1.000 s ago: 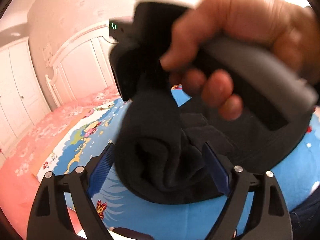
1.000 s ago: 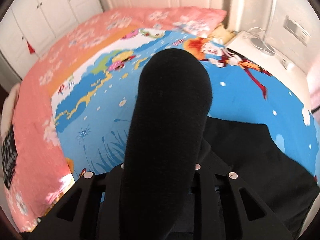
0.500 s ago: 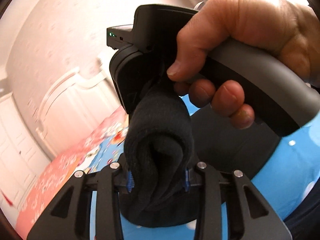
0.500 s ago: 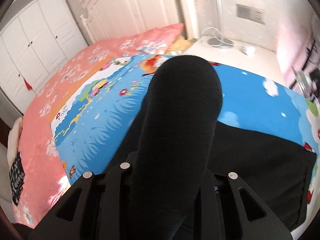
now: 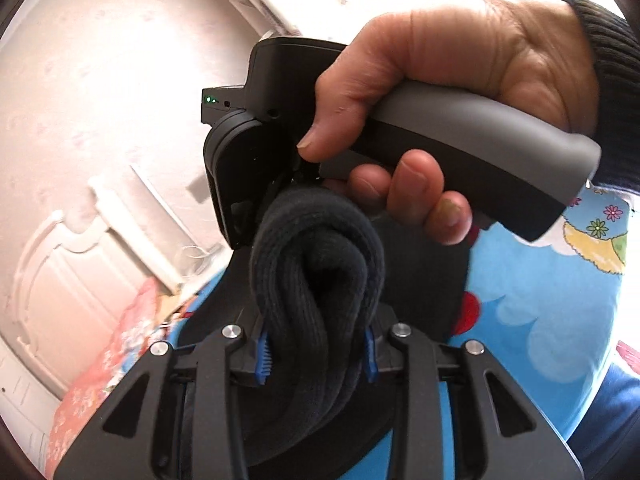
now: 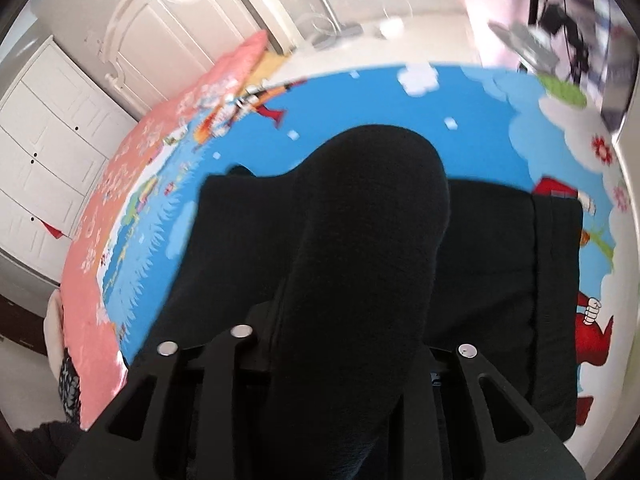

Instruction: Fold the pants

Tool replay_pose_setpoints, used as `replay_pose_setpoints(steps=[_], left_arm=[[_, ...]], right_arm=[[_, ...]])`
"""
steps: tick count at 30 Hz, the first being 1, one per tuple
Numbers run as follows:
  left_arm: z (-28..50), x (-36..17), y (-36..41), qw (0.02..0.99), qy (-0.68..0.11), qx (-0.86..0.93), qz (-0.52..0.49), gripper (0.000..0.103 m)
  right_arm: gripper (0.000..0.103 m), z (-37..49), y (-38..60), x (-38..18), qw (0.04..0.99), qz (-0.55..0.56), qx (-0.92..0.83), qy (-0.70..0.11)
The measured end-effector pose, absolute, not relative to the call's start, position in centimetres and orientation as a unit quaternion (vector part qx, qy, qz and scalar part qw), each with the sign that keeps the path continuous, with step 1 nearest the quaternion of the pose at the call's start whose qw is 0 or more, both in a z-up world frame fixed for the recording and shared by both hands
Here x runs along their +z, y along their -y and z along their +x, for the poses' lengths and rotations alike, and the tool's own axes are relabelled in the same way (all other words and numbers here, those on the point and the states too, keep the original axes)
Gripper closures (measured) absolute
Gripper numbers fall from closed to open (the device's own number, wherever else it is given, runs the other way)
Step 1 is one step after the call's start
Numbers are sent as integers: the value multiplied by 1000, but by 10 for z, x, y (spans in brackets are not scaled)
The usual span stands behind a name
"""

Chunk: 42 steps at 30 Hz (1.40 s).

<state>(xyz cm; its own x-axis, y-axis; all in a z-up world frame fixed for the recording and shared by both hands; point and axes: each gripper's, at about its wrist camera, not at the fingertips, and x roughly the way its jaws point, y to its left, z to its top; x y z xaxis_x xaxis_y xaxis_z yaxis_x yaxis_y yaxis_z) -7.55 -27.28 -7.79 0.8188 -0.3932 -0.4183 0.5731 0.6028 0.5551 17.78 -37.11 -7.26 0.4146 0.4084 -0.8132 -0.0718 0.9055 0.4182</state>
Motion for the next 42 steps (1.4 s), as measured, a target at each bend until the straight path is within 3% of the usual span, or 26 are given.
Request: replay_pose_setpoints(steps=[2, 4, 7, 9, 13, 16, 19, 26, 34, 42], left_arm=[[-64, -89, 272, 879, -138, -279, 361, 69], [-58, -98, 278, 868, -148, -282, 380, 67], [-51, -96, 274, 863, -150, -285, 389, 54], [-53, -97, 269, 861, -132, -284, 401, 48], [-67, -100, 265, 849, -83, -281, 439, 49], [-64, -103, 261, 840, -84, -291, 451, 70], [-49, -90, 262, 848, -79, -289, 438, 74], [-20, -51, 293, 862, -27, -275, 425, 75], [-17, -107, 352, 832, -74, -301, 460, 75], [-22, -107, 377, 845, -66, -269, 458, 75]], right_arm=[[74, 182, 378, -90, 814, 172, 147, -535], [61, 183, 383, -102, 807, 174, 149, -544], [50, 182, 392, -105, 799, 198, 164, -544], [50, 183, 397, -104, 798, 206, 167, -542], [58, 184, 400, -104, 798, 205, 166, -543], [72, 185, 399, -98, 802, 193, 167, -540], [76, 194, 390, -75, 812, 144, 170, -539], [77, 207, 394, -4, 849, 13, 124, -514], [75, 215, 449, -83, 814, 50, 91, -571], [76, 212, 436, -51, 837, 1, 94, -540]])
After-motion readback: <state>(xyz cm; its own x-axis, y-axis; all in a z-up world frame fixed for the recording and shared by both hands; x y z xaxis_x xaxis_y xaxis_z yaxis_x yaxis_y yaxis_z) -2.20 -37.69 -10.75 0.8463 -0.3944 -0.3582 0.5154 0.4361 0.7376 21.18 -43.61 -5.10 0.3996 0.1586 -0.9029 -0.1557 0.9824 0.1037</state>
